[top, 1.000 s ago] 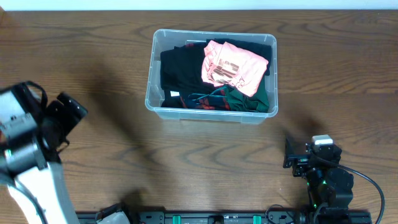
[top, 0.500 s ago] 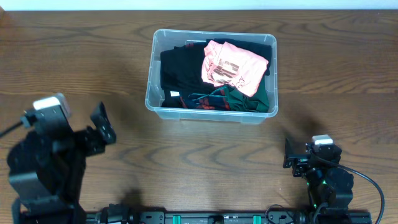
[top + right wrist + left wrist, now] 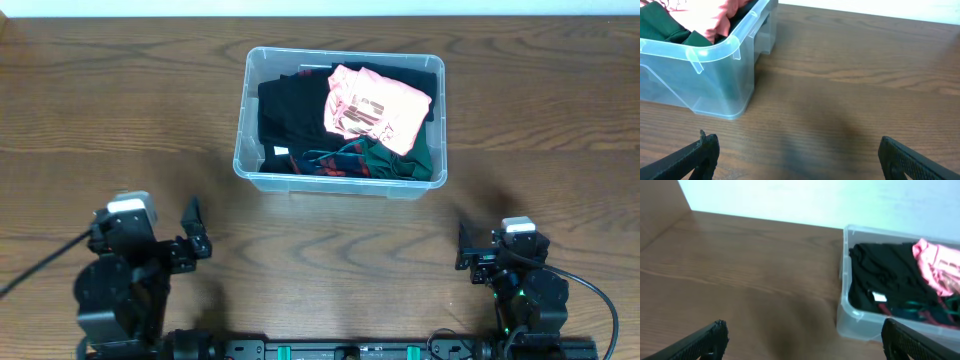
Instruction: Pack container
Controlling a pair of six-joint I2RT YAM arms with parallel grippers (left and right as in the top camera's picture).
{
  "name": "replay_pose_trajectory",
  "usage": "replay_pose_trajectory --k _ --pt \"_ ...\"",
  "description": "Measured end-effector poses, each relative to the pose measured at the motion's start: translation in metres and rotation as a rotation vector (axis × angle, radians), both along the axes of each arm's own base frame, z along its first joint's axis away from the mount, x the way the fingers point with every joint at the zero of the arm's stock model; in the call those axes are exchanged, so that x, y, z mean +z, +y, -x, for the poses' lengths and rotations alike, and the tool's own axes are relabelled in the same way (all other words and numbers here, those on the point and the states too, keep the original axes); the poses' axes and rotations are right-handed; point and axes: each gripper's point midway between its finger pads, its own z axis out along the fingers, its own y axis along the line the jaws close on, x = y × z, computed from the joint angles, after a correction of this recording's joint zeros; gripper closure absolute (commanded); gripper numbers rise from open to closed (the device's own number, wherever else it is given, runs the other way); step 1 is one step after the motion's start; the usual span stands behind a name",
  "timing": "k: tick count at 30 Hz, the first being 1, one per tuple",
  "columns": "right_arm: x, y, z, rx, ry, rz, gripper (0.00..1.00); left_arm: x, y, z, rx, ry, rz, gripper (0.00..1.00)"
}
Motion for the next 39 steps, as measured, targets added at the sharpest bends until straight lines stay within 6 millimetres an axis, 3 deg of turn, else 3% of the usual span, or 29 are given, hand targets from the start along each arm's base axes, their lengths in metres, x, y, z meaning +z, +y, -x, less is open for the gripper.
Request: replay_pose_trajectory --k 11,24,39 --pt "0.0 0.0 0.0 0.0 0.0 0.0 0.01 -0.063 -0.007 0.001 -0.039 0.007 0.016 0.02" --pt "0.0 0.0 0.0 0.0 0.0 0.0 0.01 -0.085 -0.013 0.005 -0.067 -0.06 0.02 0.02" --pt "0.0 0.0 0.0 0.0 0.0 0.0 0.01 -0.144 -0.011 -0.001 -0.058 0.041 0.028 0.02"
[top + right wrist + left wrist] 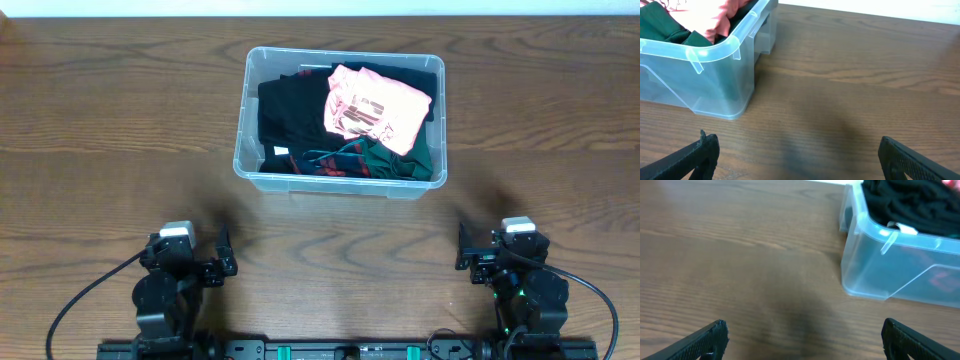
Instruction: Pack container
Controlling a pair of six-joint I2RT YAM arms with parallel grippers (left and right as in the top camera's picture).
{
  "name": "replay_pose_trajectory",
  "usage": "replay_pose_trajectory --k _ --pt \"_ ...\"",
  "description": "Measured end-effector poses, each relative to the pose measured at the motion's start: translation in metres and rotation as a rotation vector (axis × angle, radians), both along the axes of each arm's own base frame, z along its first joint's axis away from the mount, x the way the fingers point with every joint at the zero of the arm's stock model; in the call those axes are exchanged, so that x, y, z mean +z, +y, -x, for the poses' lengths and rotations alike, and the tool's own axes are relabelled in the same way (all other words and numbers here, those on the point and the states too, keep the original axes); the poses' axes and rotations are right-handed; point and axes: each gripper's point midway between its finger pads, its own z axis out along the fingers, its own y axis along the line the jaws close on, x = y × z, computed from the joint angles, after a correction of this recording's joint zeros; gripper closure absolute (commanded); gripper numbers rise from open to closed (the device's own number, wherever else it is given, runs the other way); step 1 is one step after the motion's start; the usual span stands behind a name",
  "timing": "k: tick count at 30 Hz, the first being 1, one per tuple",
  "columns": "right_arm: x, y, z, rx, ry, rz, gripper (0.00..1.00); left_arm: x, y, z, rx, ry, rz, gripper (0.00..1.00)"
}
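The clear plastic container [340, 180] stands at the far middle of the table. Inside it lie black clothes [290, 105], a pink folded shirt [375, 105] and a green garment [400, 160]. My left gripper [802, 340] is open and empty, low over the bare wood near the front edge, left of the container's corner [865, 287]. My right gripper [800, 157] is also open and empty, low over the wood to the right of the container [715, 80]. In the overhead view both grippers [190, 265] [505, 250] sit well in front of the bin.
The brown wooden table [120, 120] stretches around the bin on all sides. Cables [80, 300] run from the arm bases along the front edge. A light wall borders the table's far edge.
My left arm has drawn back and sunk lower toward the front edge, so its camera now looks at the bin's side wall from lower down. The right arm has not moved.
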Motion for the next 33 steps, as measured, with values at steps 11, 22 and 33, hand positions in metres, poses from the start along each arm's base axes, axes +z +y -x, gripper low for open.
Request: replay_pose_trajectory --k 11,22,33 --pt "0.0 0.0 0.0 0.0 0.0 0.0 0.01 -0.0033 0.0007 -0.003 0.002 -0.009 -0.002 0.02" --pt "0.0 0.0 0.0 0.0 0.0 0.0 0.01 -0.0033 0.0007 -0.003 0.003 -0.009 -0.002 0.02" --pt "0.0 0.0 0.0 0.0 0.0 0.0 0.01 -0.0033 0.0007 -0.003 0.003 -0.009 -0.002 0.02"
